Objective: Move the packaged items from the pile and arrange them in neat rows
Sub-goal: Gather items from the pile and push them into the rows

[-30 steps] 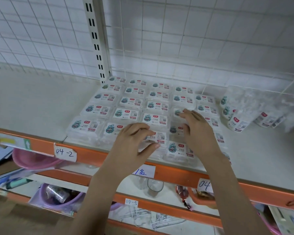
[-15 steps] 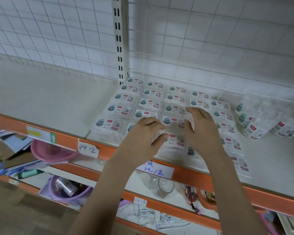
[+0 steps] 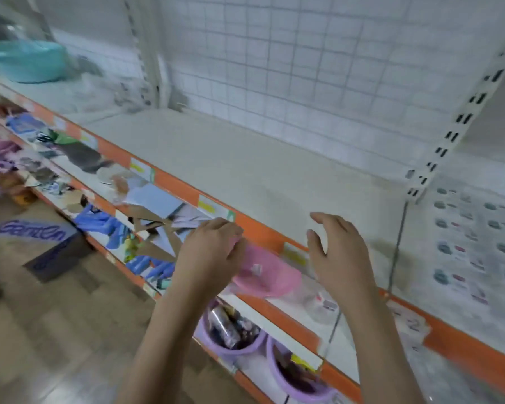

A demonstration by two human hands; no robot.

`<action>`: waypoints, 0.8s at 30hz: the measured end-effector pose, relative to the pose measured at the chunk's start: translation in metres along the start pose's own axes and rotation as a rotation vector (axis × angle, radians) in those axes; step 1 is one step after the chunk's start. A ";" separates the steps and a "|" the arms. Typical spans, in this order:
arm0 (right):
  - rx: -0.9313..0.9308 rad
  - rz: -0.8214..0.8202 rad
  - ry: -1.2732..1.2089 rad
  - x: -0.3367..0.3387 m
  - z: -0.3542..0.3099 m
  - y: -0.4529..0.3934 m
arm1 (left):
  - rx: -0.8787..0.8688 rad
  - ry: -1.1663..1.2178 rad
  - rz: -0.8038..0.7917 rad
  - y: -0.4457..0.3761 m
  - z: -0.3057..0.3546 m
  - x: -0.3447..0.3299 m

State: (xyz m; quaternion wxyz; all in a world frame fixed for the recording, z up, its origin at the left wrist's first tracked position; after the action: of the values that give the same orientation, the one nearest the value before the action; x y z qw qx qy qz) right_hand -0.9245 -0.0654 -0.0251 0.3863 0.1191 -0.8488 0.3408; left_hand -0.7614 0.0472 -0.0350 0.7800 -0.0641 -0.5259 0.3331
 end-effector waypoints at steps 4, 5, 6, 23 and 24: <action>0.074 -0.130 -0.069 -0.092 -0.091 -0.022 | 0.135 -0.090 0.057 0.005 -0.117 0.056; 0.105 -0.168 -0.078 -0.113 -0.111 -0.026 | 0.174 -0.106 0.064 0.008 -0.142 0.069; 0.133 -0.197 -0.086 -0.132 -0.130 -0.030 | 0.221 -0.120 0.068 0.011 -0.165 0.081; 0.204 -0.240 -0.208 -0.362 -0.295 -0.210 | 0.434 -0.274 0.028 -0.121 -0.432 0.133; 0.202 -0.230 -0.211 -0.372 -0.300 -0.224 | 0.431 -0.254 0.053 -0.139 -0.442 0.137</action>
State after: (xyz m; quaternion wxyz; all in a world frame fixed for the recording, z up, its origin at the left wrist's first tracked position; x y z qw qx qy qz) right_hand -0.3975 -0.0527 -0.0494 0.3178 0.2883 -0.8269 0.3636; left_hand -0.2860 0.1314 -0.0597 0.6942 0.1324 -0.5349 0.4631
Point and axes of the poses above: each hand's wrist, its own y-axis away from the middle knuckle, its own x-axis out of the back of the hand, z = x × y, the point moved 2 cm from there along -y, towards the middle knuckle, and after that the axes turned 4 degrees about z, right-handed, at the moved point
